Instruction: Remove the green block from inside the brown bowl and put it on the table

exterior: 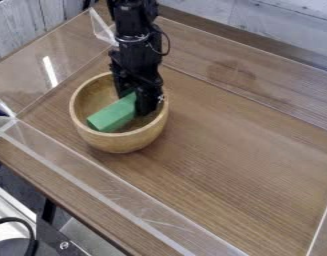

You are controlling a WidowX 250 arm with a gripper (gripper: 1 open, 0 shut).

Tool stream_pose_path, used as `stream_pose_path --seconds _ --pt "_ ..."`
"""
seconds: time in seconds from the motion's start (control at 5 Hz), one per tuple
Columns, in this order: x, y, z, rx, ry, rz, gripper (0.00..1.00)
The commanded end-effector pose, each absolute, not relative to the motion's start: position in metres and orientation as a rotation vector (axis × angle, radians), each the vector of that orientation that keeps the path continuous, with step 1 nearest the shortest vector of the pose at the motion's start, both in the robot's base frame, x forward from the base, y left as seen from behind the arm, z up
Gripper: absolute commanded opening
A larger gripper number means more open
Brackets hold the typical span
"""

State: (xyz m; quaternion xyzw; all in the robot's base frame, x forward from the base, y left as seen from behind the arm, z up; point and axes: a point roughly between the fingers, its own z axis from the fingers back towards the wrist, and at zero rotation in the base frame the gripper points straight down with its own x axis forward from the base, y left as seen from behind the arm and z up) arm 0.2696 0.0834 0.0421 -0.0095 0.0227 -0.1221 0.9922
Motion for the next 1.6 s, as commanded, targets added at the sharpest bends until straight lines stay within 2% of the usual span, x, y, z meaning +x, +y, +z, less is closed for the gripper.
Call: stream_pose_path --seconds 0.0,0.4,0.8,1.2,1.4 --pt "0.281 0.086 0.079 0.028 -0.039 -0.251 0.00" --pt "0.278 0.064 0.118 0.046 -0.056 -0.307 0.00" --pt "0.283 0.025 0.112 -0.018 -0.062 -0.396 0.00" --pt "0.297 -0.026 0.114 -0.041 -0.043 -0.395 0.00" --pt "0.287 -0.020 0.099 -0.042 -0.002 -0.369 0.00"
